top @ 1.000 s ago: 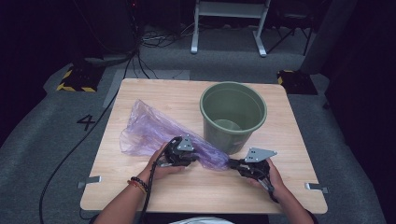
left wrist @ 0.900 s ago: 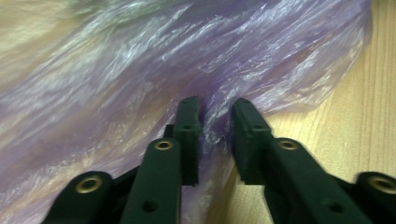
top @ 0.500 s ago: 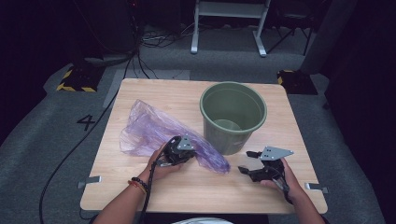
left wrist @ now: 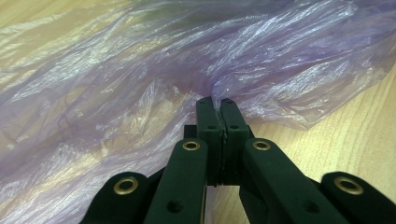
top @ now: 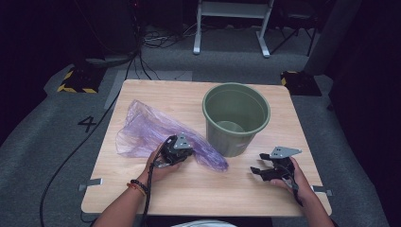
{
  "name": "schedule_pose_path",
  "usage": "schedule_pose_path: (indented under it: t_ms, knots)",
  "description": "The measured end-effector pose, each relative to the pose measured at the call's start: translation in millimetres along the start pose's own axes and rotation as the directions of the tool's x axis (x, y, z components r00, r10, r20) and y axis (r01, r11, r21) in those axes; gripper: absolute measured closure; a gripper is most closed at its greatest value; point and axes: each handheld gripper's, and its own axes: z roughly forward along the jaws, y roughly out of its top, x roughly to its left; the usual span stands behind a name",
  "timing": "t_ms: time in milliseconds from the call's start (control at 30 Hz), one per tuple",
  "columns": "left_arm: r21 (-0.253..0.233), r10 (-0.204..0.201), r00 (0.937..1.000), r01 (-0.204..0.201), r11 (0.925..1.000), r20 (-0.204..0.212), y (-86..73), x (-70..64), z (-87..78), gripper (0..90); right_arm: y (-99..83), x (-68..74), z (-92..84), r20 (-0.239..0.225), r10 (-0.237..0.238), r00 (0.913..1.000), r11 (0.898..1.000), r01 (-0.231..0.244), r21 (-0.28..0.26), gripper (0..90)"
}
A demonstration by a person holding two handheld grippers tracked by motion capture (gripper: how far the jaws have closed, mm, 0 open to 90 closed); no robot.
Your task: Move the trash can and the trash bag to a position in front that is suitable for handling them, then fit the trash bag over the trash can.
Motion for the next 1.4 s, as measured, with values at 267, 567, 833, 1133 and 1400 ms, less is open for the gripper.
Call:
schedule_pose_path:
  t_ms: [267,567,833,1133,1400]
  knots:
    - [-0.021,-0.006,0.9997,0.005,0.9998,-0.023,0.0,3.8,-6.2,89.4,1.5,2.5,4.0,-0.006,-0.011,0.9999,1.000,0.011,0.004,24.2]
    - [-0.052,-0.020,0.9983,0.018,0.9985,-0.055,0.1,9.1,-15.0,89.4,0.3,2.7,5.5,-0.003,-0.019,0.9998,1.000,0.019,0.012,24.2]
    - [-0.121,-0.072,0.9945,0.062,0.9907,-0.077,4.6,20.0,-32.6,89.4,-0.8,4.6,5.0,-0.009,-0.034,0.9994,0.999,0.035,0.012,24.0]
    - [-0.174,-0.090,0.9920,0.073,0.9820,-0.089,16.8,30.5,-48.5,89.3,-0.6,4.3,5.4,-0.006,-0.025,0.9997,1.000,0.025,0.010,24.2]
    - [-0.236,-0.111,0.9888,0.084,0.9682,-0.100,35.5,40.8,-63.1,89.4,-1.1,5.2,5.0,-0.003,-0.028,0.9996,1.000,0.028,0.012,24.2]
